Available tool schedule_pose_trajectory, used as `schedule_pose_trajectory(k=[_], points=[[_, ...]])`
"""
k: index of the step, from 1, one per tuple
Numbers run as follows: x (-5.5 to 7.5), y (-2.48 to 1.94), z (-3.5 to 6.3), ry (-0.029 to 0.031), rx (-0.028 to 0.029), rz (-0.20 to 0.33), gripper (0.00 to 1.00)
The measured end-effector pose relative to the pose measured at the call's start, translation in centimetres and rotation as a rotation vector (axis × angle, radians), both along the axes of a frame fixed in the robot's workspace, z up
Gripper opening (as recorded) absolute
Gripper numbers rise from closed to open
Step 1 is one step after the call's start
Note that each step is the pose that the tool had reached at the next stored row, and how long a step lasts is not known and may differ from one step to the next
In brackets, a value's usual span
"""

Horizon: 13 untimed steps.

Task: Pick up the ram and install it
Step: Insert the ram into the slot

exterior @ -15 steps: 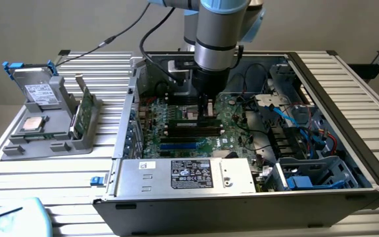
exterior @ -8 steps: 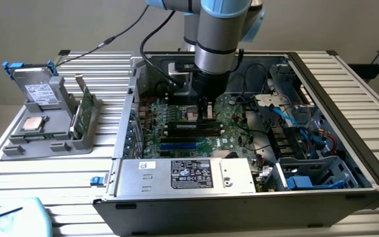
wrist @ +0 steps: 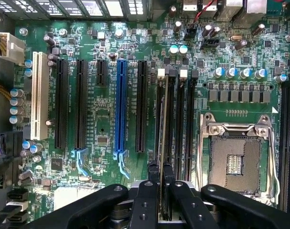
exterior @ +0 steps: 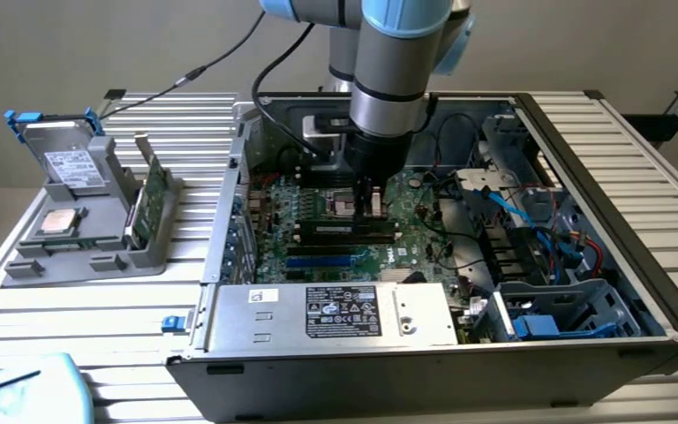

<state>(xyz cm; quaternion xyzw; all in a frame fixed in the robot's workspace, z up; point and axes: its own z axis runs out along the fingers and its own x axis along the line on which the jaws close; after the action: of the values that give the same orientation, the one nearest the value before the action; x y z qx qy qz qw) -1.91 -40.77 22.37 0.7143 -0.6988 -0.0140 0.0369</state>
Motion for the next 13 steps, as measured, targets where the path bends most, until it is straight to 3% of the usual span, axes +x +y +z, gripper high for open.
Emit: schedule_pose_trajectory(k=[9,13], points=[[0.06,0.0,-0.22,0.0051,0.0,0.0,0.15],[0.08,0.02,-0.22,0.0114,0.0,0.004,0.15]])
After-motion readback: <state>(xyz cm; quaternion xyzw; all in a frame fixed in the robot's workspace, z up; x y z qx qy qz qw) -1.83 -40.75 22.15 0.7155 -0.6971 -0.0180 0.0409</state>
